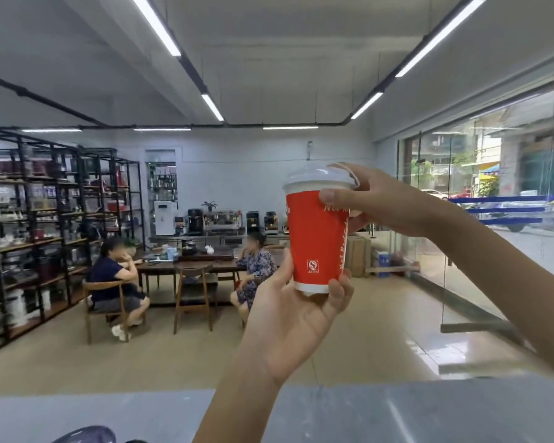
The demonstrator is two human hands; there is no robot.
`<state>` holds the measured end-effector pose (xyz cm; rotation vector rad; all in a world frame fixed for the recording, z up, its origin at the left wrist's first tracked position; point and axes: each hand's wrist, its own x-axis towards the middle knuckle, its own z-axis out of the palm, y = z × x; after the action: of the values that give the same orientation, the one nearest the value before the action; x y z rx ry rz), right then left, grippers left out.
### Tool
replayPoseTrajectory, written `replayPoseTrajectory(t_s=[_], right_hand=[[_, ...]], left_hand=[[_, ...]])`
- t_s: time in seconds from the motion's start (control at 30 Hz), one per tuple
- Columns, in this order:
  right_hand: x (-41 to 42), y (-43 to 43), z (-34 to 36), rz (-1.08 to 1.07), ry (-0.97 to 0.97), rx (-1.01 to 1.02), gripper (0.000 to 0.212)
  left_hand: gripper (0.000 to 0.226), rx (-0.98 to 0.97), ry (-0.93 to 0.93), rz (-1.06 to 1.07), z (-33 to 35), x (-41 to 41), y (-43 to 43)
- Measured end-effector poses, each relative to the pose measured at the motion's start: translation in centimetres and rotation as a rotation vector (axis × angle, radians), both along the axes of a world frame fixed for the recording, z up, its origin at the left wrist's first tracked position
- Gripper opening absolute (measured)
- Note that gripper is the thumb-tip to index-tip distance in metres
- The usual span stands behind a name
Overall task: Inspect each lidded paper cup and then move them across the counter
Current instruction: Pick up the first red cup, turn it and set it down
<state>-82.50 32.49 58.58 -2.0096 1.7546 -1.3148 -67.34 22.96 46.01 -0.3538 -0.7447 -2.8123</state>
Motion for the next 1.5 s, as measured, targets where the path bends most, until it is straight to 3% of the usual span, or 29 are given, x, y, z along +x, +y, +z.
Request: replayPoseTrajectory(t_s=[0.17, 0.27, 0.4, 0.5, 0.6, 0.73, 0.83, 0.93, 1.1, 1.2, 1.33, 1.43, 1.5], right_hand=[[-0.6, -0.1, 0.1, 0.027, -0.059, 0.045, 0.057], [0.0, -0.3, 0.0, -0.005, -0.094, 0.051, 0.081], [1.3, 0.1, -0.4, -0.102, -0.14, -0.032, 0.097], [2.3, 0.0, -0.5, -0.133, -0.145, -0.034, 0.102], [2.6, 0.1, 0.3, -0.149, -0.099, -0.055, 0.092], [2.4, 1.0, 1.1, -0.068, -0.09, -0.011, 0.067], [2.2, 1.4, 0.9, -0.049, -0.121, -0.008, 0.068], [2.3, 2.0, 0.7, -0.059, -0.135, -0.011, 0.072], [2.5, 2.8, 0.6, -0.072, -0.166, 0.021, 0.074], [2.8, 3.1, 0.7, -0.074, -0.204, 0.049, 0.086], [4.0, 3.9, 0.3, -0.112, -0.241, -0.05, 0.103], [5.7, 3.3, -0.9, -0.157, -0.208, -0.124, 0.116], [6.3, 2.7, -1.4, -0.191, -0.199, -0.201, 0.113]], left_hand=[[0.06, 0.024, 0.001, 0.138, -0.2, -0.9, 0.2], [0.049, -0.029, 0.028, 0.485, -0.3, -2.1, 1.1], [0.063, -0.209, 0.075, 1.019, -0.3, -3.7, 2.6], [0.058, -0.419, 0.037, 1.209, -1.0, -4.1, 2.8], [0.055, -0.337, 0.118, 1.058, -1.0, -3.6, 3.0], [0.062, -0.132, 0.15, 0.563, -0.8, -1.7, 2.6], [0.067, -0.044, 0.173, 0.255, -0.4, -0.7, 2.6], [0.065, 0.003, 0.2, 0.199, -0.1, -0.8, 2.7], [0.06, 0.008, 0.166, 0.257, -0.3, -1.2, 3.3], [0.051, 0.009, 0.194, 0.387, -0.4, -1.4, 4.0], [0.055, -0.133, 0.217, 0.836, 0.1, -2.3, 4.8], [0.06, -0.404, 0.213, 1.206, 0.1, -3.1, 5.4], [0.054, -0.556, 0.246, 1.293, -0.6, -3.5, 5.6]])
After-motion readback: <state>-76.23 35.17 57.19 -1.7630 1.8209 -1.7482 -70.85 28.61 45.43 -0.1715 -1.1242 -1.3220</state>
